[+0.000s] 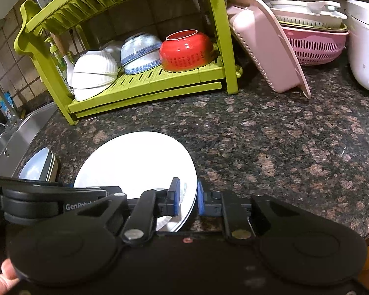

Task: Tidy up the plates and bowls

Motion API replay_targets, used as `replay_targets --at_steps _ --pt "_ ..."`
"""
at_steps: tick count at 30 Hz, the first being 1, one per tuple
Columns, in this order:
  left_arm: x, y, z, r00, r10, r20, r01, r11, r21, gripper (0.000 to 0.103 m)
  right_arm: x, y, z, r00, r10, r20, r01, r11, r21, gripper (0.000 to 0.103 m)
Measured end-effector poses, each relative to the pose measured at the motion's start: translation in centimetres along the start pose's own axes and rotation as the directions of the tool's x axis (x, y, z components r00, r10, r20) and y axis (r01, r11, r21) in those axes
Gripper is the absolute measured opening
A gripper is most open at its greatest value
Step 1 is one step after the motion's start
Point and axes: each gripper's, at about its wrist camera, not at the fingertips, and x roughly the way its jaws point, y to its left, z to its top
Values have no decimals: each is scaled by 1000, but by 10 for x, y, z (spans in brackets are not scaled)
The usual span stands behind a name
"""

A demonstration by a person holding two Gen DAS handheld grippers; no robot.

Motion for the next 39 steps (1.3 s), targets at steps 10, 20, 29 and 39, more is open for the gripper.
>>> replay_targets --at_steps 10,20,29,39 --pt "-1 3 1 1000 4 1 -4 1000 -18 30 1 2 1 1000 11 -4 -11 1000 5 16" --pt "-7 20 2 999 36 26 -34 998 -57 30 5 14 5 999 46 -7 -46 999 7 17" --pt "-36 51 8 988 112 102 -98 986 -132 30 6 49 15 995 98 15 -98 995 -27 17" --pt "-73 126 6 963 221 155 -176 949 -261 30 5 130 41 975 220 35 -216 971 -103 17"
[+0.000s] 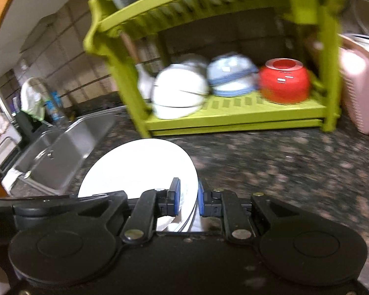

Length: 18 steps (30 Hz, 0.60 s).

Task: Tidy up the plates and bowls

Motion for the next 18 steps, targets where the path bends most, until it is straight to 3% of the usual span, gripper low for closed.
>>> replay_targets --at_steps 5,8,11,18 --pt "8 31 9 998 68 17 -68 997 -40 30 28 45 4 1000 15 -22 -17 997 -77 18" --pt "31 45 12 997 -15 -71 9 996 -88 30 47 64 5 997 -68 25 71 986 -152 17" --pt "44 47 9 987 -105 -122 90 988 -123 30 50 56 6 995 -99 33 102 985 -142 16" --pt "41 1 2 989 -98 -107 98 995 -4 30 45 16 8 992 -128 -17 127 990 -67 14"
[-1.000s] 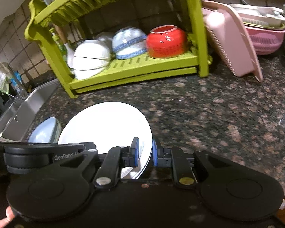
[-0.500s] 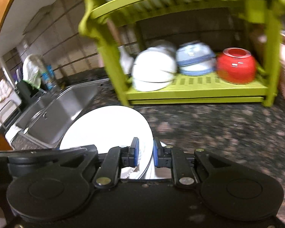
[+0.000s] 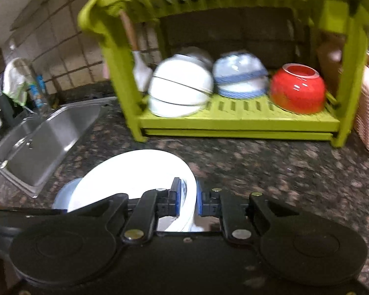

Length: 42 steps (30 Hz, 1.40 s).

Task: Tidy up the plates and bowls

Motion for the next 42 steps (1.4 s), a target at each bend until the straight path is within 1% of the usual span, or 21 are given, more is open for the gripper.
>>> replay_targets --at_steps 3,5,7,11,15,19,21,24,25,28,30,32,37,41,42 --pt "5 -14 -4 1000 2 -26 -1 1000 31 30 1 -17 -5 999 -21 -40 21 1000 14 14" --pt "13 -23 -6 998 -3 -58 6 999 48 30 -1 -28 -9 998 -40 -48 41 999 13 14" --pt "18 -33 -10 997 0 -71 5 998 70 30 -2 -38 -13 997 -57 -60 58 998 11 14" --pt "18 -54 -17 998 8 -63 -1 993 114 30 -8 -56 -19 994 -78 -73 79 997 16 14" --pt "23 -69 -19 997 -11 -82 21 992 123 30 -13 -74 -23 992 -99 -84 102 994 34 14" --pt "23 -79 -23 999 -3 -49 11 988 156 31 -14 -86 -26 991 -91 -103 97 994 53 15" --pt "23 -81 -25 999 -2 -40 9 986 166 36 -15 -87 -28 990 -89 -107 95 994 49 15" --pt "25 -78 -25 999 -5 -47 12 988 156 39 -14 -88 -29 989 -72 -128 79 995 58 17" --pt "23 -76 -25 999 -16 -40 22 988 150 39 -13 -88 -29 989 -67 -134 76 995 64 17" --pt "13 -70 -24 1000 -25 12 23 989 145 40 -11 -89 -30 987 -77 -138 88 994 69 17" --pt "10 -67 -23 999 -21 25 18 990 140 42 -11 -88 -30 988 -73 -139 83 994 73 17" --pt "13 -63 -20 1000 -16 13 14 992 125 45 -10 -88 -29 988 -69 -137 80 994 76 17" --pt "24 -57 -17 999 -32 -36 35 995 93 45 -7 -86 -29 988 -67 -141 78 994 72 17" --pt "31 -61 -19 997 -43 -66 50 993 105 45 -4 -86 -29 986 -62 -154 75 994 77 19" --pt "32 -64 -20 996 -44 -73 52 992 118 43 -3 -87 -30 986 -51 -160 65 994 84 19"
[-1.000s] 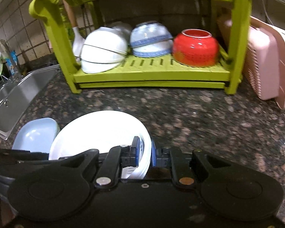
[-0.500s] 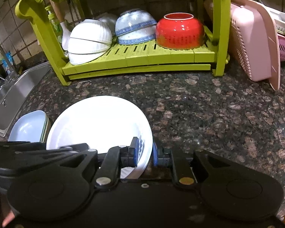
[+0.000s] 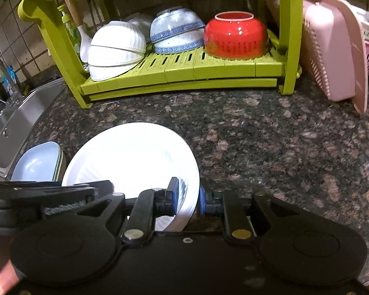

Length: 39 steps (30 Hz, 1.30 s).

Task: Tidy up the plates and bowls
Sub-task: 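Carry the nested white bowls with both tools toward the plate stack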

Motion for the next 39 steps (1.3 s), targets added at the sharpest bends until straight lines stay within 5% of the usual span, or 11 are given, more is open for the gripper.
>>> replay_targets --at_steps 9,15,27,39 --pt "-2 7 -1 998 -62 1 62 998 -28 24 -1 1 -4 1000 13 8 -13 1000 -19 19" --pt "-4 13 0 994 -106 -6 105 993 -54 22 -5 -3 -3 999 30 11 -30 1000 0 19" --pt "-37 22 0 993 -55 108 61 997 -48 23 -23 12 4 994 61 88 -59 998 -24 18" --pt "-69 96 3 975 94 199 -61 984 -167 24 -15 99 20 972 183 146 -164 978 -132 18"
